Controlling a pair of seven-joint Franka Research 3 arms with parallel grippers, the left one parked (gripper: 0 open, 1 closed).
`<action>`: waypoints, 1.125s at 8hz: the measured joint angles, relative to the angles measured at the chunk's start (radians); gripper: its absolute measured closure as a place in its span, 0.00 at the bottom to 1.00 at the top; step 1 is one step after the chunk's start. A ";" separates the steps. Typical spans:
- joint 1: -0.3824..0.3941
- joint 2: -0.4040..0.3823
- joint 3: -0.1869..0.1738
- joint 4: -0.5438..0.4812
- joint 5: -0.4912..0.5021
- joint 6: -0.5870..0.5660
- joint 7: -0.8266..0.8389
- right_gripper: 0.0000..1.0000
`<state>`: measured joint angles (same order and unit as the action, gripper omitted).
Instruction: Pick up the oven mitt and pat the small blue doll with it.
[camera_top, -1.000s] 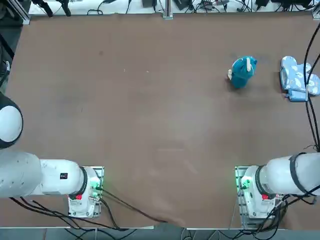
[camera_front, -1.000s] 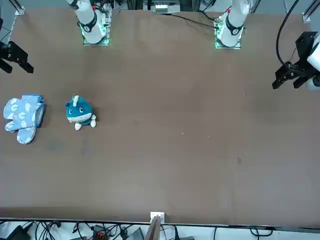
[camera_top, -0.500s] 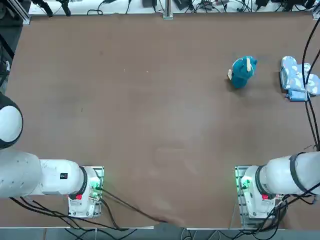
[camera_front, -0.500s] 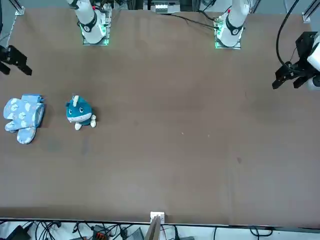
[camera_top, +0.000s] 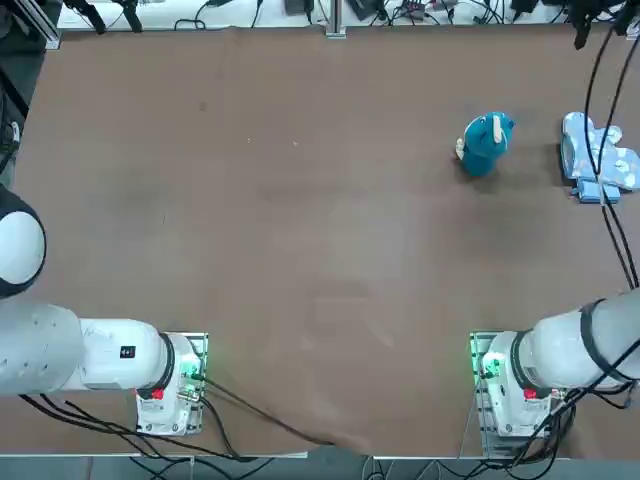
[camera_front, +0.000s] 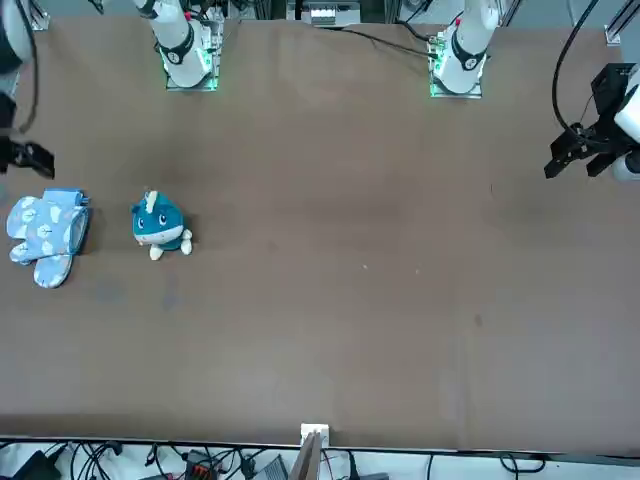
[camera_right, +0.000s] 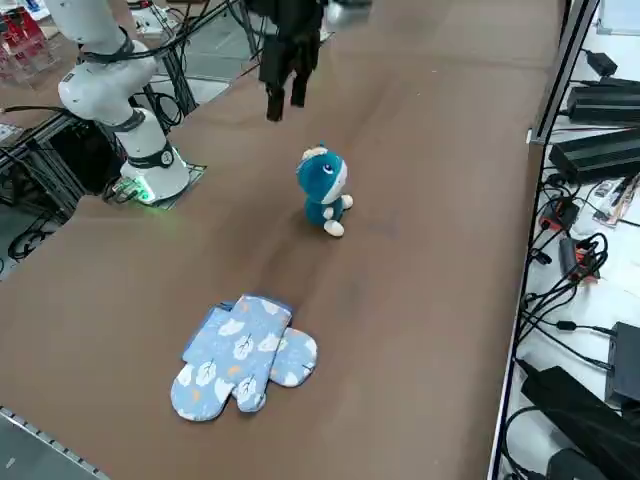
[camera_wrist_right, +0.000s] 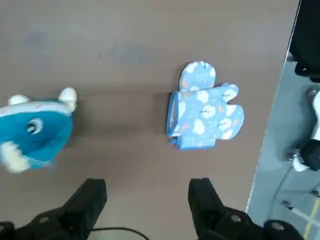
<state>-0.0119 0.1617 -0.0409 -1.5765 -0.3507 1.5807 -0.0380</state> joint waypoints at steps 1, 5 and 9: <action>-0.008 0.035 -0.003 -0.048 -0.030 0.083 0.003 0.00; -0.158 0.168 -0.012 -0.278 -0.082 0.557 0.007 0.00; -0.221 0.230 -0.011 -0.393 -0.261 0.726 0.096 0.04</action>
<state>-0.2325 0.3914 -0.0521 -1.9692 -0.6112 2.3071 0.0584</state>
